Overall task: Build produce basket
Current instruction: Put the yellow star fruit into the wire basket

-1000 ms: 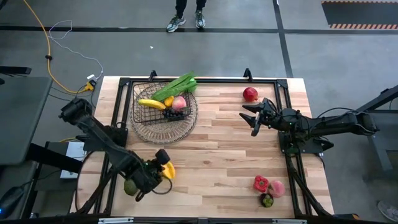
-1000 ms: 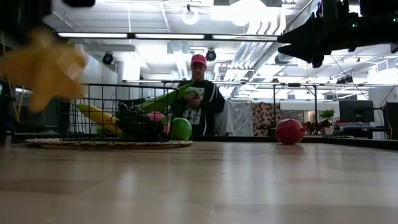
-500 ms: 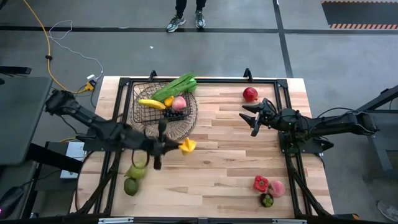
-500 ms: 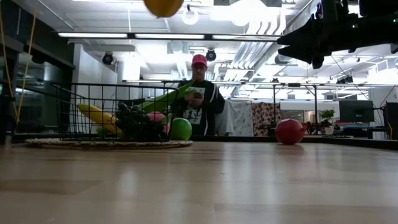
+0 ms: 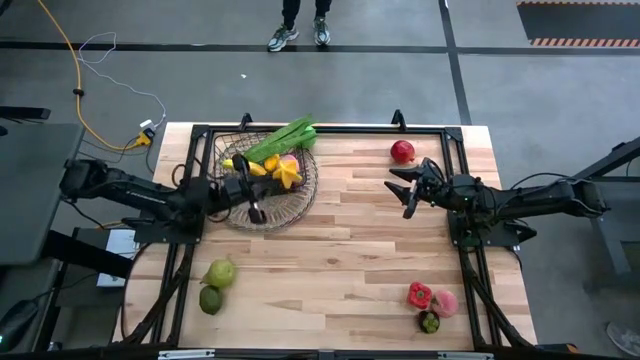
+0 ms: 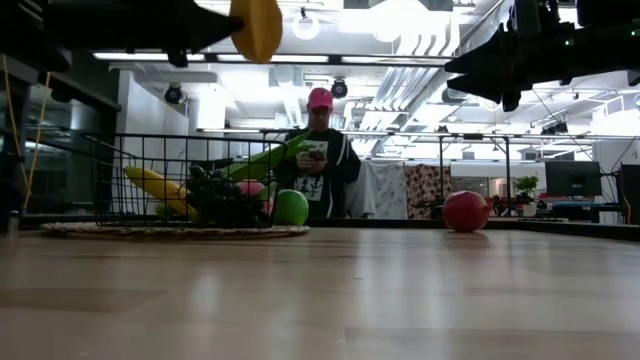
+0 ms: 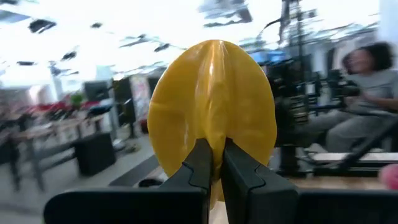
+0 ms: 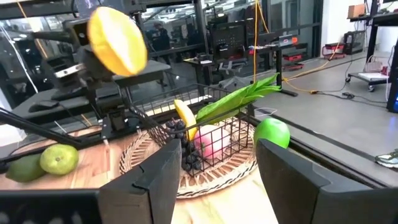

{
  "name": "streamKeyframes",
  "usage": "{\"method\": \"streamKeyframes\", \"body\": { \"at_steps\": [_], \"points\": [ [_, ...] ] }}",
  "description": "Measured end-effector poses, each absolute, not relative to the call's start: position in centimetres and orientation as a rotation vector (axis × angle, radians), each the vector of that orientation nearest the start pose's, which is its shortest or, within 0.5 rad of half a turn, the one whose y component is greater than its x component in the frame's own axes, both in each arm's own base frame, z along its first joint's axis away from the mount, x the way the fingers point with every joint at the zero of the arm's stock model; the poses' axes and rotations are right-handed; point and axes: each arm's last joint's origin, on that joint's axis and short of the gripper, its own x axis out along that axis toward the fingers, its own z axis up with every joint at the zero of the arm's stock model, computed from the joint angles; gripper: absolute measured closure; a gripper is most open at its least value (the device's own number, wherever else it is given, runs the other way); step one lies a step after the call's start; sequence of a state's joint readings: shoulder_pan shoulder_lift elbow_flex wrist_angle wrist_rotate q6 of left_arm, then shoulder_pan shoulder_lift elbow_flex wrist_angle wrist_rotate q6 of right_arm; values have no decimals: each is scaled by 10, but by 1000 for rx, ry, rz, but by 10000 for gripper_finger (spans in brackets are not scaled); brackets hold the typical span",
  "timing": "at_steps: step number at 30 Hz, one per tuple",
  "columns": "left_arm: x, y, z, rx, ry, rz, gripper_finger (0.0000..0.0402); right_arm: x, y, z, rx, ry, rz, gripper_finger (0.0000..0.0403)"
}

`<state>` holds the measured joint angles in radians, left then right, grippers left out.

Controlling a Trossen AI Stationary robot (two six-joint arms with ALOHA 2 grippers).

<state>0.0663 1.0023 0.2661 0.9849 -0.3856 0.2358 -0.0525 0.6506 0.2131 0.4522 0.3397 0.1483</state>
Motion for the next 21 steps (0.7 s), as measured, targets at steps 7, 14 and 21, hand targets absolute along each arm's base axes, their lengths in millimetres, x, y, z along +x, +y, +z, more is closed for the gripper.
{"method": "streamKeyframes", "body": {
  "at_steps": [7,14,21],
  "points": [
    [183,31,230,136,-153,729,397,152,-18,214,156,-34,-391,203],
    [172,27,243,79,105,834,397,152,-18,210,177,2,-393,203],
    [152,28,265,-73,326,873,397,152,-18,210,176,2,-393,203]
  ]
}}
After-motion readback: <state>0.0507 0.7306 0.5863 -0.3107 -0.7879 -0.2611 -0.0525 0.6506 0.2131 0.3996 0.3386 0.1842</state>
